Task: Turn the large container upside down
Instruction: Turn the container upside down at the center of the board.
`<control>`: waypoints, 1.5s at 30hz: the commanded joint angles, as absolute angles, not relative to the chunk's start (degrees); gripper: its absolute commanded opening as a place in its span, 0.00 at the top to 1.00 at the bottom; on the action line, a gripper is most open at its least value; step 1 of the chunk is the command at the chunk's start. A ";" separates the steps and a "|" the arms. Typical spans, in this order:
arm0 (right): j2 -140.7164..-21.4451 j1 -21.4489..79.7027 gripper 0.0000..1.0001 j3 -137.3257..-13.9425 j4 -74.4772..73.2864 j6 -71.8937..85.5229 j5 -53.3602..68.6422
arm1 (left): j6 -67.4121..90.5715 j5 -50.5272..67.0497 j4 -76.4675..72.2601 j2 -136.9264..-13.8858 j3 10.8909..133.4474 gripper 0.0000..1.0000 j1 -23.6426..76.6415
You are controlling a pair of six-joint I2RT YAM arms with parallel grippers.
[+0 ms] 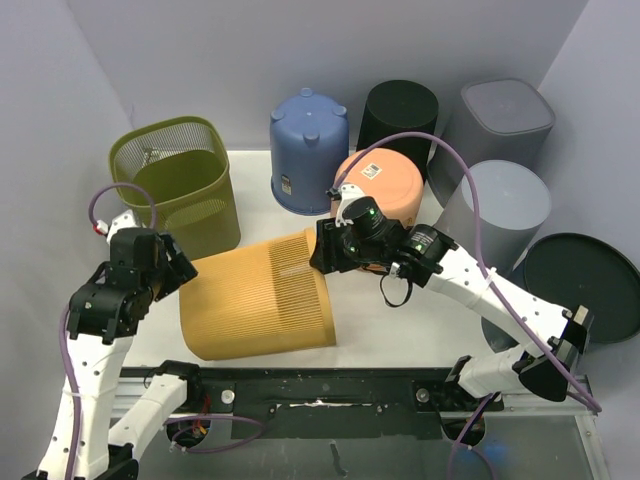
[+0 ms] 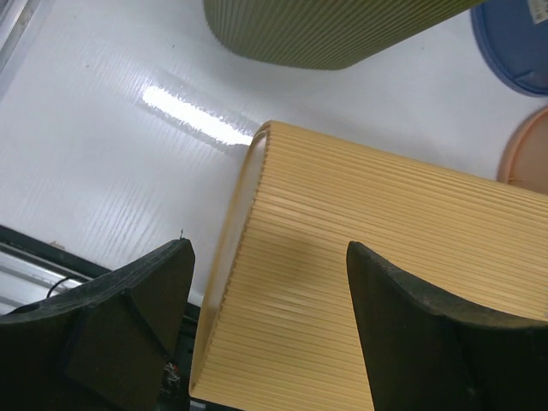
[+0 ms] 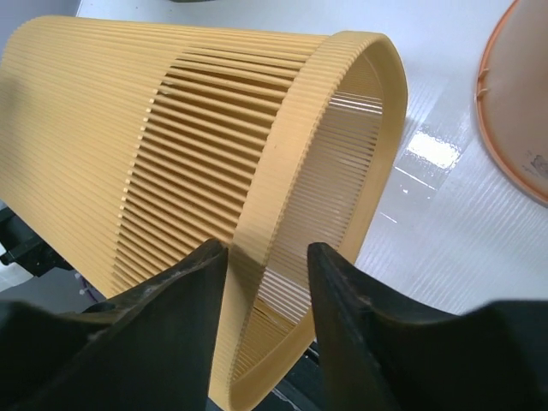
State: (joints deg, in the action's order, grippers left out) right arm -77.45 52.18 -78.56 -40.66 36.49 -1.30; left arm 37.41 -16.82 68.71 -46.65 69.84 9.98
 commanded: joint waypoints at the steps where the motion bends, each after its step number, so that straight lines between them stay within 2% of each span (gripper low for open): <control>1: -77.76 52.08 0.61 -80.22 -40.59 35.89 -3.64 | 41.57 -17.58 69.90 -45.31 64.37 0.28 10.00; 8: -75.62 51.05 0.71 -77.09 -41.16 36.89 -3.68 | 44.68 -11.77 66.96 -43.69 59.93 0.28 9.86; 13: -75.67 51.02 0.74 -74.98 -41.09 37.24 -3.23 | 44.40 -0.99 60.17 -42.91 58.64 0.28 9.84; 21: -75.18 50.17 0.75 -72.09 -40.38 38.94 -3.15 | 44.58 18.63 47.84 -44.57 62.46 0.28 9.63; 31: -75.45 49.52 0.77 -68.78 -38.04 40.54 -1.14 | 45.20 30.98 41.20 -50.51 72.16 0.30 8.64; 38: -76.81 49.28 0.77 -67.61 -34.74 41.13 1.00 | 44.42 34.76 39.56 -55.56 80.86 0.31 8.53; 45: -80.17 48.99 0.76 -68.20 -31.26 40.55 2.51 | 49.08 37.98 31.39 -55.98 79.42 0.32 8.53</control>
